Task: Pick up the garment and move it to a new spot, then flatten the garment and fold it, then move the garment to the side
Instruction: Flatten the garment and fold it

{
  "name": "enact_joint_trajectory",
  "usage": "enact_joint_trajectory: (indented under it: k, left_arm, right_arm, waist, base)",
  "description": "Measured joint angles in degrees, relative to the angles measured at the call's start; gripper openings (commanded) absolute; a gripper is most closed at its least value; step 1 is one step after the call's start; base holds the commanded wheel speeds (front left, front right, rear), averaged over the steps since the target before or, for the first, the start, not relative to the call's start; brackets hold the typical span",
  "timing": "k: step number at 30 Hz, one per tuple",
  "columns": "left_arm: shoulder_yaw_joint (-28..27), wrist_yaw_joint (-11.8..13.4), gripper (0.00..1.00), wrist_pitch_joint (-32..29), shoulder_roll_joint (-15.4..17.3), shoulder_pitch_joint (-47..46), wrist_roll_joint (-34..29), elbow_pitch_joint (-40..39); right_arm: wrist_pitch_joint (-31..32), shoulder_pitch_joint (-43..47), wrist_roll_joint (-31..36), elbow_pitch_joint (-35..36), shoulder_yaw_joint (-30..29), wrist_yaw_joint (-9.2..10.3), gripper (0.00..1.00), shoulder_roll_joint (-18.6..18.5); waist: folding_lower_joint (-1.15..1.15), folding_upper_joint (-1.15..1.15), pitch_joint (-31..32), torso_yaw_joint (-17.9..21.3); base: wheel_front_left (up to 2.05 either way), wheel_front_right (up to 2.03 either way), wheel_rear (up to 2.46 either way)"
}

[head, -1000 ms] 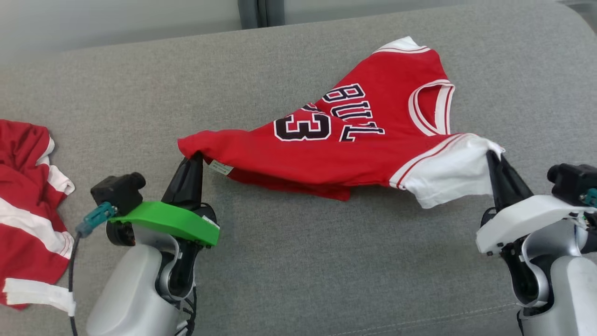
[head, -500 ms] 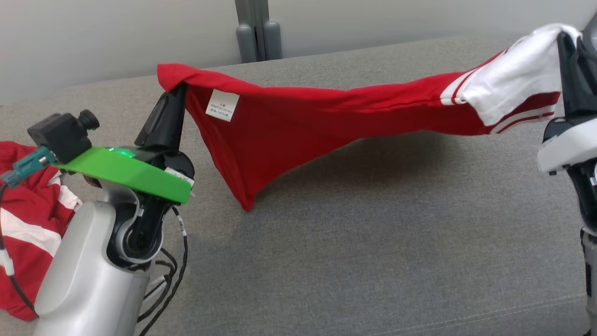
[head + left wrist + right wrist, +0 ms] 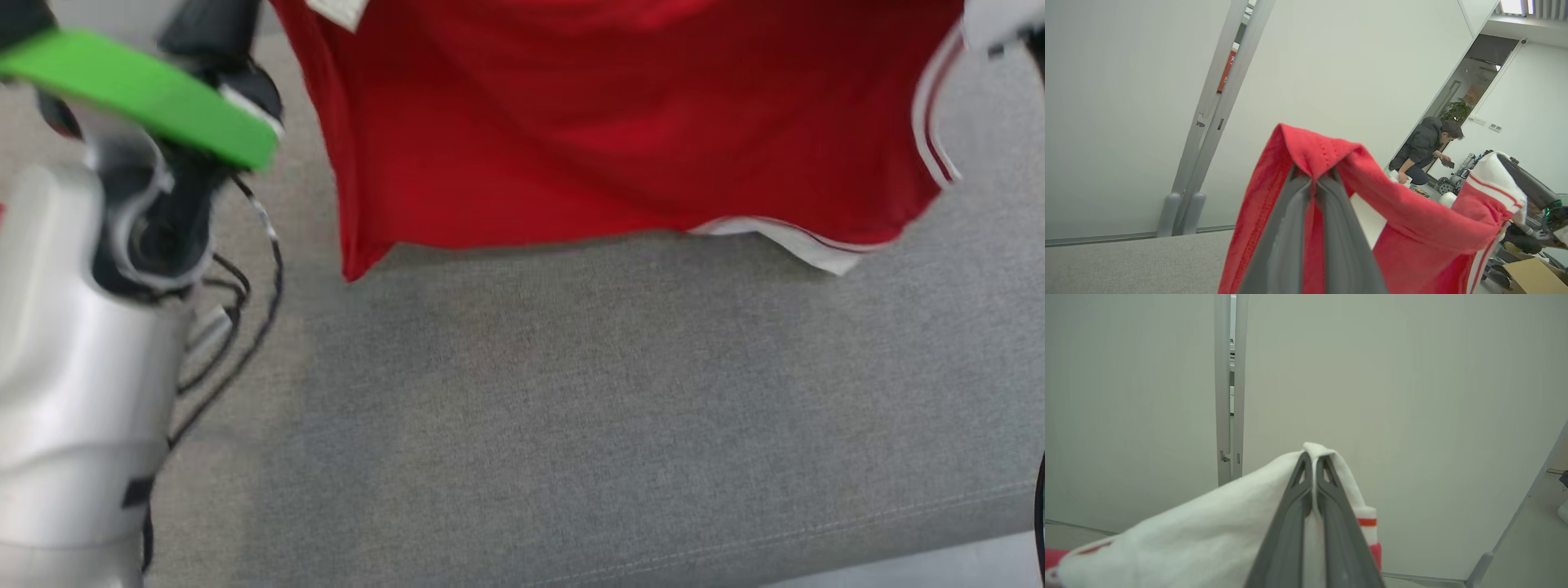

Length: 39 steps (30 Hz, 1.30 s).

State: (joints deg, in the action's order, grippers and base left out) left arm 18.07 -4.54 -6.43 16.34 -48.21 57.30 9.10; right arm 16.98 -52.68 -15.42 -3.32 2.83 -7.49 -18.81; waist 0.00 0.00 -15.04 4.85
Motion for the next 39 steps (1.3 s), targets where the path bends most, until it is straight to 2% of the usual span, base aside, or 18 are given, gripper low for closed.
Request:
enact_joint_trajectory:
  k: [4,6,10,15,19,23,29,33,37,39]
  left_arm:
    - [-1.2,0.6,0.0,1.3,1.0,-8.4,-2.3,5.5]
    - [-1.2,0.5,0.0,3.6,1.4,-13.4,-5.1,8.8]
    - [-2.9,-0.5,0.0,11.6,-0.2,-21.2,-7.3,13.7]
    - [-5.9,-2.0,0.0,19.5,-1.0,-27.1,-7.3,15.4]
    - [-6.9,-2.6,0.0,21.1,-1.1,-26.9,-7.1,15.3]
    - [-4.4,-2.8,0.0,21.2,-1.2,-20.0,-7.3,18.4]
    - [0.4,-2.8,0.0,21.5,-3.6,-7.8,-6.4,24.8]
    - [3.1,-2.8,0.0,21.5,-4.8,-1.4,-3.8,27.6]
    - [7.1,-2.8,0.0,21.4,-4.3,4.0,-1.8,28.4]
    - [9.0,-2.8,0.0,20.4,-3.6,6.6,-0.4,28.3]
  right_arm:
    - [-2.7,-10.2,1.6,-9.6,3.3,0.0,0.0,0.2]
    - [-6.5,-15.9,2.7,-13.7,3.9,0.0,0.0,1.1]
    - [-16.9,-26.3,4.9,-18.5,3.5,-0.02,0.0,1.8]
    - [-27.7,-34.3,7.0,-21.5,2.7,-0.02,0.0,2.0]
    - [-29.8,-35.7,7.6,-24.5,3.9,-0.02,0.0,1.1]
    - [-27.9,-31.1,7.3,-29.2,7.3,-0.03,0.0,-0.2]
    - [-22.6,-18.2,1.1,-33.3,11.4,-0.04,0.0,-1.2]
    - [-18.1,-7.7,-4.6,-29.1,13.2,-0.05,0.0,-3.9]
    - [-11.2,4.1,-9.7,-21.6,9.6,-0.05,0.0,-6.7]
    - [-7.1,10.6,-11.2,-17.1,7.1,-0.05,0.0,-6.7]
  waist:
    - [0.0,0.0,-4.6,0.2]
    - [0.0,0.0,-7.3,0.3]
    - [0.0,0.0,-11.9,0.2]
    - [0.01,0.0,-15.8,-0.6]
    - [0.01,0.0,-16.9,-1.8]
    - [0.0,0.0,-17.0,-2.4]
    - [0.0,0.0,-15.5,-2.4]
    - [0.0,0.0,-13.6,-2.8]
    - [0.0,0.0,-11.1,-3.1]
    - [0.0,0.0,-9.7,-3.2]
  base:
    - [0.0,0.0,0.0]
    - [0.0,0.0,0.0]
    - [0.0,0.0,0.0]
    - [0.0,0.0,0.0]
    - [0.0,0.0,0.0]
    - [0.0,0.0,0.0]
    - [0.0,0.0,0.0]
    - [0.0,0.0,0.0]
    - [0.0,0.0,0.0]
    - [0.0,0.0,0.0]
